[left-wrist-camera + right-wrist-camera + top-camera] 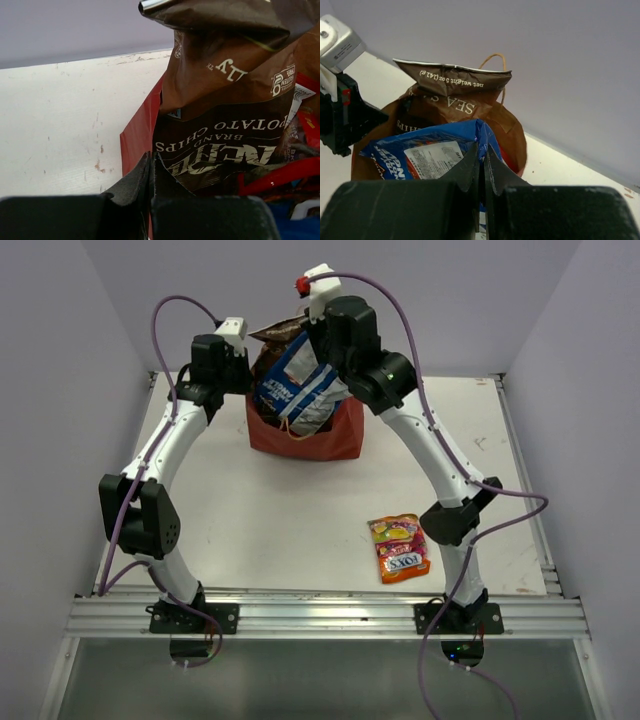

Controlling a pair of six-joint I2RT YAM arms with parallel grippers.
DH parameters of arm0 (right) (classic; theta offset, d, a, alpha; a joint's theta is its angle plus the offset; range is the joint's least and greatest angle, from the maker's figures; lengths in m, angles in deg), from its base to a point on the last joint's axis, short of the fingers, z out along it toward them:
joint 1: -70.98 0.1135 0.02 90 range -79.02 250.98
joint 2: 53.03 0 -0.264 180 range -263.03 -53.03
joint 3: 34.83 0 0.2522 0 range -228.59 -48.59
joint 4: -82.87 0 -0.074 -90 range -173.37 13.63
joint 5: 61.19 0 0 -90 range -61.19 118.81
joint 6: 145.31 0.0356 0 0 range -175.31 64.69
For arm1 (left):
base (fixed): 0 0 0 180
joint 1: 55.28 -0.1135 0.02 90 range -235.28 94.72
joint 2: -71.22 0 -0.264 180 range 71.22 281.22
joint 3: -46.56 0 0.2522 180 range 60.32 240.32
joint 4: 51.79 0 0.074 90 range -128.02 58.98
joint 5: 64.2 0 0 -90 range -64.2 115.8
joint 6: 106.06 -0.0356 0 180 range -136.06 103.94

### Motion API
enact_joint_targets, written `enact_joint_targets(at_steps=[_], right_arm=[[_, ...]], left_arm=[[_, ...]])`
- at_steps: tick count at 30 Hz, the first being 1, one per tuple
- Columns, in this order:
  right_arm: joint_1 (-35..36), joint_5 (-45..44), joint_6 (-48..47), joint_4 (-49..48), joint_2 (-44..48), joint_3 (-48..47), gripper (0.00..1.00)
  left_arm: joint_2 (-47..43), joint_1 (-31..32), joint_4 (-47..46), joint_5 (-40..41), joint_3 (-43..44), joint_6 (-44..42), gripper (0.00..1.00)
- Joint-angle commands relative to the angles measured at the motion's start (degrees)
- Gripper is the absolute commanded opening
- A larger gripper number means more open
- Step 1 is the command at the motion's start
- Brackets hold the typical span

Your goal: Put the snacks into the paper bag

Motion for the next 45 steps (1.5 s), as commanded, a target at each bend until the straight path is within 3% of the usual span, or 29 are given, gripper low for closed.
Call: enact_joint_targets(at_steps=[1,9,16,23,30,37,45], right_arm=[[-0.2,4.9,-1.2,1.4,0.3,-2.8,0.02],[0.0,17.3,5.6,-4.0,-7.0,-1.4,0.01],[3.4,20.0,8.6,-10.7,-10.7,-3.0,0.06],[4.9,20.9,7.5,-5.3,-14.2,0.8,0.01],[9.6,13.4,4.5,-3.1,-14.6,6.1,0.00],[4.5,7.9,11.2,-1.1,-17.4,5.3,0.00],[-1.5,1.5,12.7,1.8,-14.0,5.3,0.01]], left_arm=[[0.1,-0.5,0.9,-0.3,0.2,-0.1,0.00],[-0.1,-0.5,0.8,1.4,0.0,0.0,0.00],[0.0,-0.5,1.0,1.8,-0.1,0.0,0.00],[0.0,-0.5,0.8,1.1,-0.2,0.2,0.00],[-0.1,-0.5,0.6,0.9,-0.1,0.2,0.00],[-1.0,-0.5,1.0,1.3,-0.1,-0.1,0.00],[-0.5,-0.5,0.9,1.0,0.2,0.0,0.00]])
